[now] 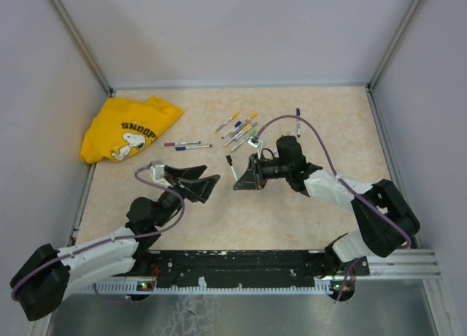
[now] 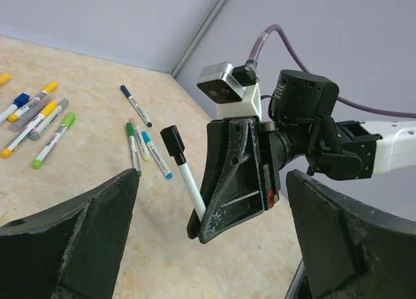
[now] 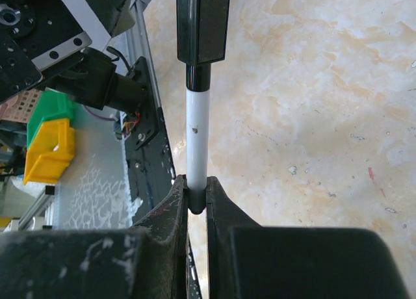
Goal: Open the pen caps
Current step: Open the pen cap from the pen.
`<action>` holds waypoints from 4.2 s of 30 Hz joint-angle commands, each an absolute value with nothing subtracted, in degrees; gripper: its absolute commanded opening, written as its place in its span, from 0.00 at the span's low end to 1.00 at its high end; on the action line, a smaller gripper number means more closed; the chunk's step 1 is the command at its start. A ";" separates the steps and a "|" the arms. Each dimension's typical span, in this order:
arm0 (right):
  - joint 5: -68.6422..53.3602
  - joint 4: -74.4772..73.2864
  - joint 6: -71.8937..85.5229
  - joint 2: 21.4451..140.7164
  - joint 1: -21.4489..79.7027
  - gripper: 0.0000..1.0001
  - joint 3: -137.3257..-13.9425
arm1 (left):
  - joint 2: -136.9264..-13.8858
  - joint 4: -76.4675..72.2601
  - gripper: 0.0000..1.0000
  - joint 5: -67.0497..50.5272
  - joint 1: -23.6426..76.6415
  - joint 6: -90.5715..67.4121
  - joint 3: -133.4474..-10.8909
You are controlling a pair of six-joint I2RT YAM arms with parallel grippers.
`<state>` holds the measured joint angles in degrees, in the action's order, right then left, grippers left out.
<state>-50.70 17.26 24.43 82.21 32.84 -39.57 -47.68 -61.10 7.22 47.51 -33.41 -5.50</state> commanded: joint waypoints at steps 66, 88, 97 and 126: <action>-50.98 14.41 17.36 84.29 32.52 0.00 -44.21 | -76.19 -62.12 0.69 -9.49 35.51 -49.54 -22.31; -50.64 13.32 16.33 84.20 32.56 0.00 -44.65 | -81.37 -67.66 0.07 -17.28 36.12 -50.54 -23.73; -53.98 9.88 13.45 83.99 32.43 0.40 -46.74 | -80.60 -71.72 0.00 -17.10 36.49 -52.77 -21.38; -58.79 11.56 14.37 83.98 33.48 0.00 -46.32 | -76.70 -75.05 0.00 -5.02 27.85 -53.61 -20.27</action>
